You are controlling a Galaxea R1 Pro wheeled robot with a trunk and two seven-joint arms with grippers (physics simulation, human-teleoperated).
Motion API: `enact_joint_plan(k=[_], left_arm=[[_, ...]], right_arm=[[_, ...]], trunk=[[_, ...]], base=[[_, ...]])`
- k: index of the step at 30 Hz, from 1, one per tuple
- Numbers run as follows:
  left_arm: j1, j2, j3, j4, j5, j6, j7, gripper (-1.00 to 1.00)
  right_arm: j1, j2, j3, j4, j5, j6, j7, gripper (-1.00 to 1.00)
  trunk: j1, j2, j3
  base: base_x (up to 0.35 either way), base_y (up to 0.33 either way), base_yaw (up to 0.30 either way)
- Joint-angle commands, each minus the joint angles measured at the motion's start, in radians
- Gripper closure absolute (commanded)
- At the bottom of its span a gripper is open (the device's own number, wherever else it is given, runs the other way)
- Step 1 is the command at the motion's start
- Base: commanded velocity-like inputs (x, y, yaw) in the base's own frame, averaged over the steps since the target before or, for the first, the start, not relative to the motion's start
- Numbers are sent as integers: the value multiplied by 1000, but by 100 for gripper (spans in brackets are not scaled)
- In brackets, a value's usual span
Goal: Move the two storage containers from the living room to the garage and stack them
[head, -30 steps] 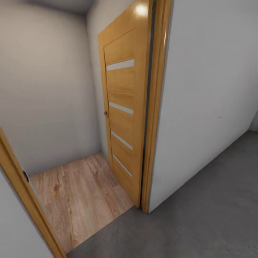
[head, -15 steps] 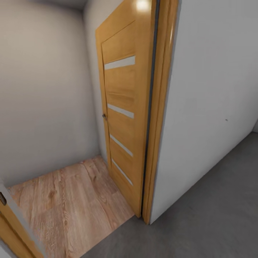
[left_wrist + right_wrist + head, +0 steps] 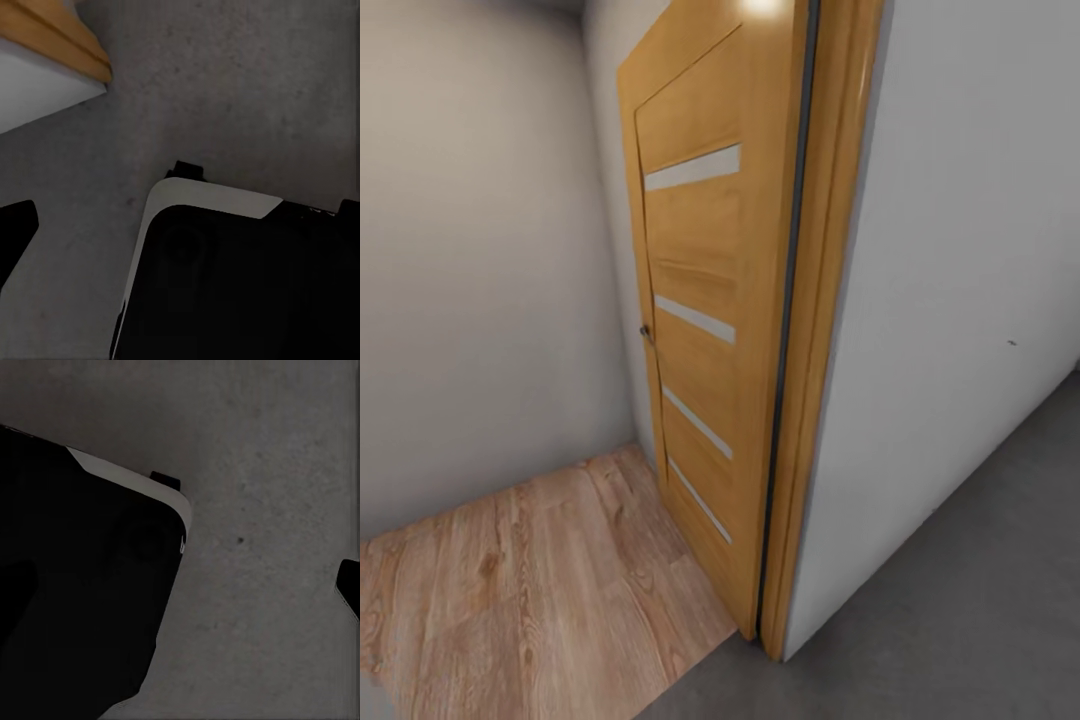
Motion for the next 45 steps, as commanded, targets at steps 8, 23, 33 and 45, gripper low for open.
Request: enact_joint_plan(k=[8, 23, 33, 45], left_arm=[[-1, 0, 2, 1, 5, -4, 2, -100], [-1, 1, 2, 1, 5, -4, 2, -100], [-1, 1, 2, 1, 5, -4, 2, -100], [-1, 1, 2, 1, 5, -6, 2, -100]], right_arm=[[-1, 1, 8, 3, 3, -4, -6, -100], [-1, 2, 8, 3, 3, -4, -7, -100], [-1, 2, 8, 3, 3, -4, -8, -100], [-1, 2, 9, 3, 4, -5, -8, -100]], trunk=[[1, -1, -1], [1, -1, -1], [1, -1, -1], [1, -1, -1]], base=[[283, 0, 0], [238, 0, 0], [209, 0, 0], [38, 0, 155]])
